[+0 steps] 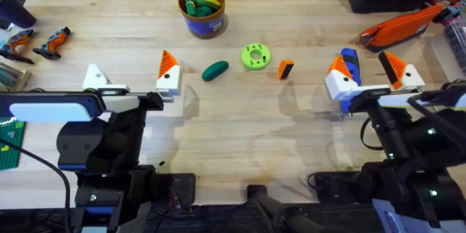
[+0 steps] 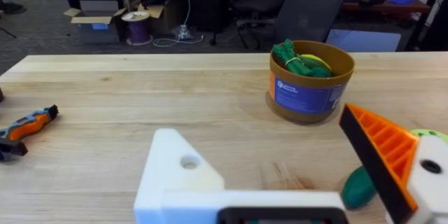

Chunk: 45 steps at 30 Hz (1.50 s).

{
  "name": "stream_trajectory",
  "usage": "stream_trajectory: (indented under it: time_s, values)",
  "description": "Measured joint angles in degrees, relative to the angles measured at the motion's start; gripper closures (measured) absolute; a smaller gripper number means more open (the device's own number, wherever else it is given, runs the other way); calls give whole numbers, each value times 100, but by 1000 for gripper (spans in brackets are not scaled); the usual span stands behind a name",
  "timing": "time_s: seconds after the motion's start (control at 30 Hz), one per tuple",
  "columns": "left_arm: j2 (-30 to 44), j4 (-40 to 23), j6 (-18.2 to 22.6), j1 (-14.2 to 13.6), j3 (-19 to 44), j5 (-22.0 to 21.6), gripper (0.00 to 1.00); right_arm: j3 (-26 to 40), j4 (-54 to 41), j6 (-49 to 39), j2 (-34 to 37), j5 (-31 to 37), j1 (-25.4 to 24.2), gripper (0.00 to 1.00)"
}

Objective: Pick up the gripper from the table and insert it into the empty holder that is missing its gripper. Then pick up a screw, insert it into the mounting hole, and use the screwdriver to tighten it. Finally, clean up the table by picking up the vegetable and placing it into the bucket.

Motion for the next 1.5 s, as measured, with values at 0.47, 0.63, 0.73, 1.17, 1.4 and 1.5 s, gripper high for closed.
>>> stream_trajectory:
  time_s: [0.47,0.63,0.73,1.17,1.4,1.5]
  values:
    - [-1,106,3,0,163,-2,15,137,787,0,9,-26,0,12]
    - [81,-246,130,0,992,-4,15,1023,247,2,50,-28,0,11]
    - [427,-591,180,0,1671,-9,16,1820,-248,-2,259,-28,0,12]
    - [3889,-3964,240,0,5295,16,15,4757,-3396,15,2888,-94,0,12]
    - [5436,-5217,243,0,6404,115,15,5765,-4763,15,4384,-111,0,12]
    - [5927,-5491,243,0,6608,178,15,6119,-5335,9,4933,-111,0,15]
